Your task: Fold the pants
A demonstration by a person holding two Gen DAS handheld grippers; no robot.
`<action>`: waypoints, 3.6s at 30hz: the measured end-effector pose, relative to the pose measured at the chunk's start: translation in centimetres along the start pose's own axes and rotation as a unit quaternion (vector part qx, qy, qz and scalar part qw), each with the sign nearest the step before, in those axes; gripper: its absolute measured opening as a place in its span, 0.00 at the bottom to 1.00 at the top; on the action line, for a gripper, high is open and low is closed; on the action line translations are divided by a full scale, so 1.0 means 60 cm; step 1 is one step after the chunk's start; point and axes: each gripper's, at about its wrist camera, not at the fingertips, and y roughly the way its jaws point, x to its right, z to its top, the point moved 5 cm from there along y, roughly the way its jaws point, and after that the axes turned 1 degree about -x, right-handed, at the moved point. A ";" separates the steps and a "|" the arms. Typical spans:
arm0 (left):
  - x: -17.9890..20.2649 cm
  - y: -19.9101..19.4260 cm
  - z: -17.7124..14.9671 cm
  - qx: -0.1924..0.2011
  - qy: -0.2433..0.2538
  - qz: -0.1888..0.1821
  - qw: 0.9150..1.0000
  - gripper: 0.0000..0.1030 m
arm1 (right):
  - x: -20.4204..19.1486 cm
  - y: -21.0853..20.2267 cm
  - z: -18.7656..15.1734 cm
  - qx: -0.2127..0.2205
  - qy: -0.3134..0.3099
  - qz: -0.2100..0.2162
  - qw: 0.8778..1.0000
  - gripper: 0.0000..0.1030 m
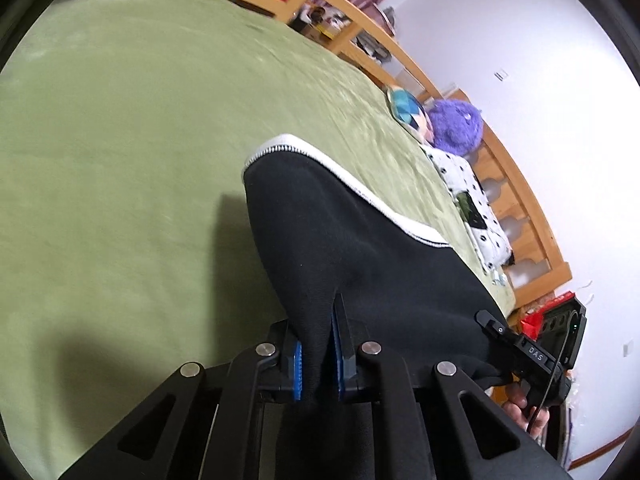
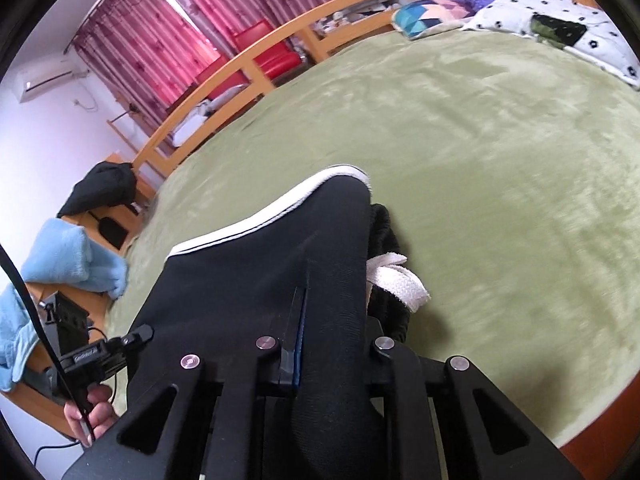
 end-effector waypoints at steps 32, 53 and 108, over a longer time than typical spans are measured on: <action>-0.177 -0.199 -0.045 0.085 0.061 0.182 0.978 0.48 | -0.271 0.067 -0.115 0.016 -0.191 -0.063 0.979 0.48; -0.162 -0.159 -0.126 0.079 0.118 0.190 0.971 0.54 | -0.261 0.124 -0.206 -0.020 -0.235 -0.122 0.964 0.53; -0.156 -0.199 -0.173 0.069 0.105 0.212 0.969 0.15 | -0.217 0.076 -0.235 -0.010 -0.234 0.019 0.972 0.31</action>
